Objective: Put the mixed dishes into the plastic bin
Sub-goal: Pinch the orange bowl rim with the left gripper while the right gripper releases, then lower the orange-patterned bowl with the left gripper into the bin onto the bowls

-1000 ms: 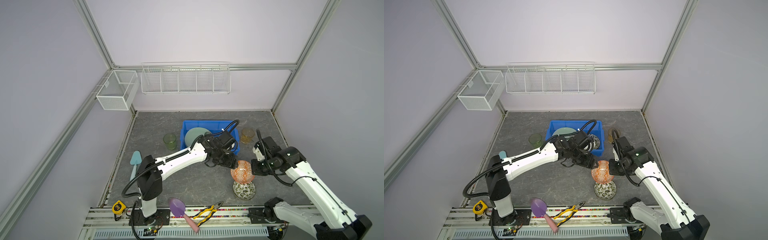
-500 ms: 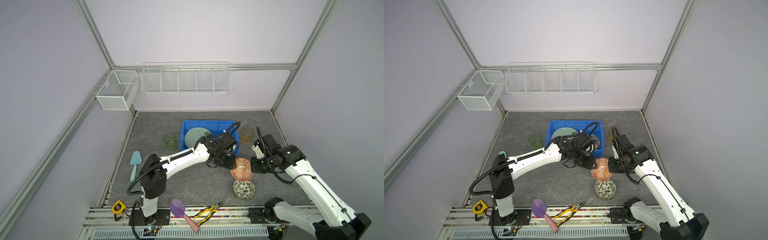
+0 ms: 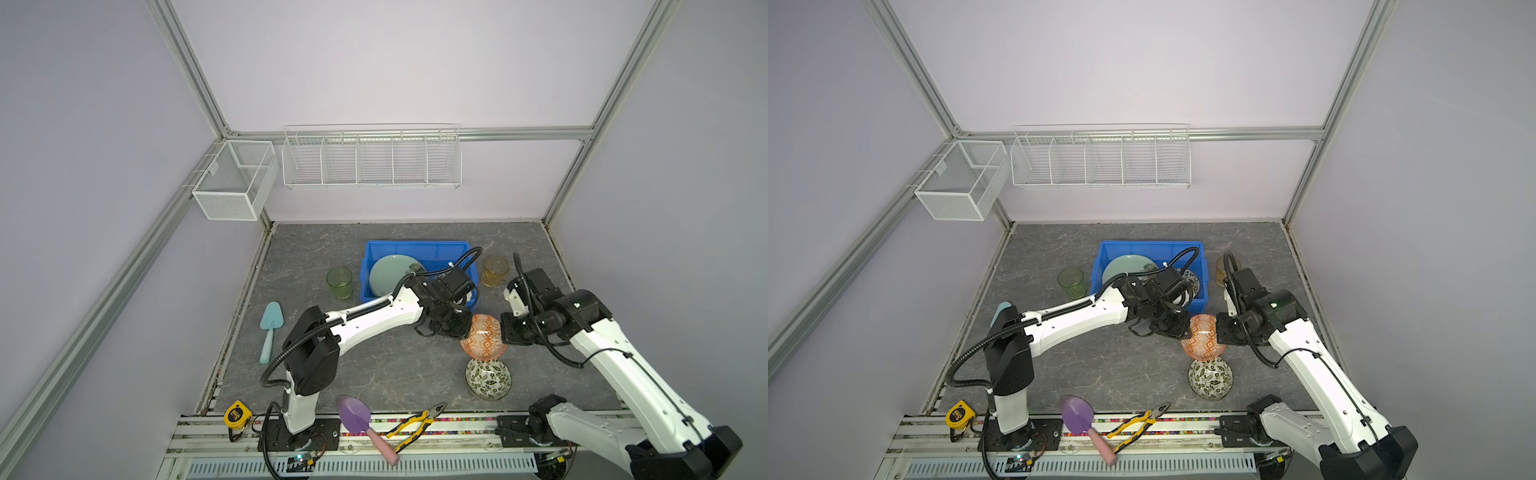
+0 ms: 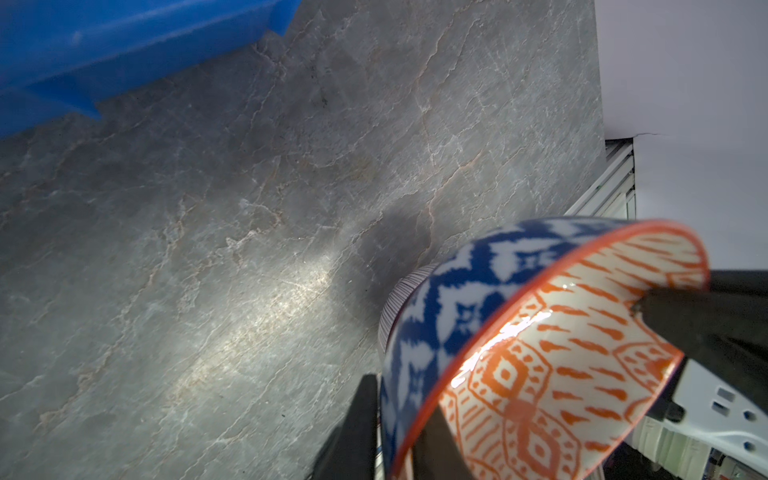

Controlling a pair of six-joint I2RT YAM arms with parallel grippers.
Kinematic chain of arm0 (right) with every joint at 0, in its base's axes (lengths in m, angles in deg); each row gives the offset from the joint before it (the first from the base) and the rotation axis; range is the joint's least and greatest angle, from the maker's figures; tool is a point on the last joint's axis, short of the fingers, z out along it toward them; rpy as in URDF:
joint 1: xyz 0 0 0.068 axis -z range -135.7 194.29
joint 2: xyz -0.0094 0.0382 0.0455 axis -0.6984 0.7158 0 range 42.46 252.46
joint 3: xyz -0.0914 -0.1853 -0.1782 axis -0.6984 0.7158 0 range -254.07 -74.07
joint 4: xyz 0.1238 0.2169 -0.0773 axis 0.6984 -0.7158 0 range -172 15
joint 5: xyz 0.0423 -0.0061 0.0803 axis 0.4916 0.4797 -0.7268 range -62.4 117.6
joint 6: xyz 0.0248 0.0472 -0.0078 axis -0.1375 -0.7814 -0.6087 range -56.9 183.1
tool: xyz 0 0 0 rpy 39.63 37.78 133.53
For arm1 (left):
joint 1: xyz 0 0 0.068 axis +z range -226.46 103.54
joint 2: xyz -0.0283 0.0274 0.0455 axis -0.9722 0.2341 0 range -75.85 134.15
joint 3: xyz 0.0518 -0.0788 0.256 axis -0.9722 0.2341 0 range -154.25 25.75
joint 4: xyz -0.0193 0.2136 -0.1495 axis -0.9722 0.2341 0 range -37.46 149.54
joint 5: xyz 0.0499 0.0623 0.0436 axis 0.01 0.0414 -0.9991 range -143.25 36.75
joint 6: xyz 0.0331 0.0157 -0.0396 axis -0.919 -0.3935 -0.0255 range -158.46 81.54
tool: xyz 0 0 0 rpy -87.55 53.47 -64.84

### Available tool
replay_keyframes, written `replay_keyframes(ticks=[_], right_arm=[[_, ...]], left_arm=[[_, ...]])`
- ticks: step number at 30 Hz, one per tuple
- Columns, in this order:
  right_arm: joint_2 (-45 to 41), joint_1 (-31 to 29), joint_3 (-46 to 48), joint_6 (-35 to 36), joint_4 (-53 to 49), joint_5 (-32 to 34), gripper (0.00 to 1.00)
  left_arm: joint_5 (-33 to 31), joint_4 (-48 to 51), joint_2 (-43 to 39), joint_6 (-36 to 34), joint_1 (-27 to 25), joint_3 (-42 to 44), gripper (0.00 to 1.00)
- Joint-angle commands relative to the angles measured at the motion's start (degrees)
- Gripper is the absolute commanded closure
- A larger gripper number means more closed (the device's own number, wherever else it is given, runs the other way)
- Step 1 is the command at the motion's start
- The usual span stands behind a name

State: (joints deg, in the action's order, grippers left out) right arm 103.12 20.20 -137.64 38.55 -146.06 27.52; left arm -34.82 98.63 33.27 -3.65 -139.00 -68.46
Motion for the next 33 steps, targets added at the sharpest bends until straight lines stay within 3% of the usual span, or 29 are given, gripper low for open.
replay_keyframes(ticks=[1,5,14,22,30,32,33], right_arm=[[-0.39,0.22,-1.03,0.47,1.63,-1.73,0.93],[-0.71,0.21,-0.94,0.39,1.74,-2.02,0.92],[-4.26,0.37,-2.44,0.06,1.59,0.05,0.67],[-9.61,0.58,-3.09,-1.37,2.28,0.16,0.49],[-12.74,0.67,-1.91,-2.38,1.35,0.92,0.21],[-13.06,0.64,-1.91,-2.43,0.87,1.41,0.09],[-13.30,0.63,-1.83,-2.49,0.81,1.51,0.12]], left_arm=[[0.57,-0.40,0.33,-0.02,-0.25,-0.09,0.90],[0.57,-0.44,0.36,0.00,-0.30,-0.01,1.00],[-0.63,1.94,-0.05,-2.80,0.56,-3.89,1.00],[-1.20,4.53,0.88,-6.21,7.30,-10.83,1.00],[-6.12,8.35,6.79,-10.12,14.02,-20.41,1.00],[-7.35,9.23,8.69,-10.63,15.12,-22.67,1.00],[-7.78,9.85,9.91,-10.96,15.62,-24.03,1.00]])
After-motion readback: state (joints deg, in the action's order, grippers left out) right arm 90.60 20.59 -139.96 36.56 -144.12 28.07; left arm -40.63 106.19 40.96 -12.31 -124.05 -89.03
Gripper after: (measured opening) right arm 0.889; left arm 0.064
